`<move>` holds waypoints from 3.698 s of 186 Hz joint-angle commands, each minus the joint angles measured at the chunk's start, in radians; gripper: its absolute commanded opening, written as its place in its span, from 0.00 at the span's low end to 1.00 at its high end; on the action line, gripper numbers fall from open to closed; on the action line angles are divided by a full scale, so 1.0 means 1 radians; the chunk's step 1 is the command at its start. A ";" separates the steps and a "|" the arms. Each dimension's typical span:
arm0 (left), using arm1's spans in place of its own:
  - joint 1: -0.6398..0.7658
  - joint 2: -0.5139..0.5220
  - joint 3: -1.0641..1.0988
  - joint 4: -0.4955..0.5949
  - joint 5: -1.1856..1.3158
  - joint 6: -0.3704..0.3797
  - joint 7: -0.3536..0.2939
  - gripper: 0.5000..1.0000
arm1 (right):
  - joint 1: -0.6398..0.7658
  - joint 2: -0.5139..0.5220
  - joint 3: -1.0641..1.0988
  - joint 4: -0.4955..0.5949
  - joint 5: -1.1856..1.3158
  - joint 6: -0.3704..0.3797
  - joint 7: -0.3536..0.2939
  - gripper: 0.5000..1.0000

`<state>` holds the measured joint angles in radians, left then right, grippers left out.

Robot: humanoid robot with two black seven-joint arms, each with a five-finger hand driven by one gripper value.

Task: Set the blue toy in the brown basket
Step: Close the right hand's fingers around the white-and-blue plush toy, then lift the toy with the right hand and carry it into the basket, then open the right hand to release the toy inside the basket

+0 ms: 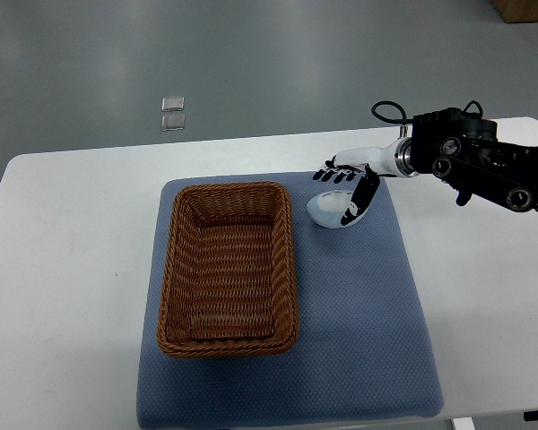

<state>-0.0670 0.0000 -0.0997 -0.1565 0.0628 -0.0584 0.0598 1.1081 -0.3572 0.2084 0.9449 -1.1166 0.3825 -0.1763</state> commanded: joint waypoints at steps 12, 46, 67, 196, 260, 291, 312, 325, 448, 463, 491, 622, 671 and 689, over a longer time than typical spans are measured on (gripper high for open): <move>-0.001 0.000 0.000 0.000 0.000 0.000 0.000 1.00 | -0.016 0.011 -0.001 -0.014 -0.009 -0.025 0.001 0.81; -0.001 0.000 -0.002 0.000 0.000 0.000 0.000 1.00 | -0.030 0.021 -0.001 -0.043 -0.029 -0.047 0.003 0.81; 0.001 0.000 -0.002 0.000 0.000 0.000 0.000 1.00 | -0.034 0.021 -0.001 -0.046 -0.032 -0.051 0.009 0.77; 0.001 0.000 -0.003 0.000 0.000 0.000 0.000 1.00 | -0.040 0.020 0.000 -0.035 -0.034 -0.043 0.026 0.03; 0.001 0.000 -0.003 0.000 0.000 0.000 0.000 1.00 | 0.108 -0.080 0.020 0.080 0.055 -0.007 0.040 0.05; 0.001 0.000 -0.005 -0.001 0.000 0.000 0.000 1.00 | 0.131 -0.062 0.059 0.156 0.149 -0.004 0.052 0.08; 0.001 0.000 -0.006 0.000 0.000 0.000 0.000 1.00 | 0.130 -0.002 0.059 0.172 0.155 -0.016 0.115 0.09; 0.001 0.000 -0.003 -0.001 0.000 0.000 0.000 1.00 | 0.127 0.043 0.059 0.172 0.155 -0.042 0.159 0.10; 0.001 0.000 -0.003 -0.001 0.000 0.000 0.000 1.00 | -0.027 0.268 -0.047 0.133 0.121 -0.189 0.187 0.21; 0.001 0.000 -0.003 -0.001 0.000 0.000 0.000 1.00 | -0.044 0.276 -0.049 0.124 0.096 -0.189 0.189 0.21; -0.001 0.000 -0.003 -0.001 0.000 0.000 0.000 1.00 | -0.063 0.288 -0.078 0.107 0.064 -0.214 0.192 0.21; 0.001 0.000 -0.002 0.000 0.000 0.000 0.000 1.00 | -0.037 0.238 -0.066 0.071 0.030 -0.205 0.195 0.81; 0.001 0.000 -0.002 0.000 0.000 0.000 0.000 1.00 | -0.014 0.153 0.129 0.078 0.099 -0.031 0.196 0.82; 0.001 0.000 -0.003 0.000 0.000 0.000 0.000 1.00 | -0.014 0.116 0.212 0.080 0.165 -0.017 0.196 0.82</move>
<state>-0.0663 0.0000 -0.1012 -0.1564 0.0629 -0.0583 0.0598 1.0931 -0.2037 0.3350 1.0220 -1.0136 0.3459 0.0200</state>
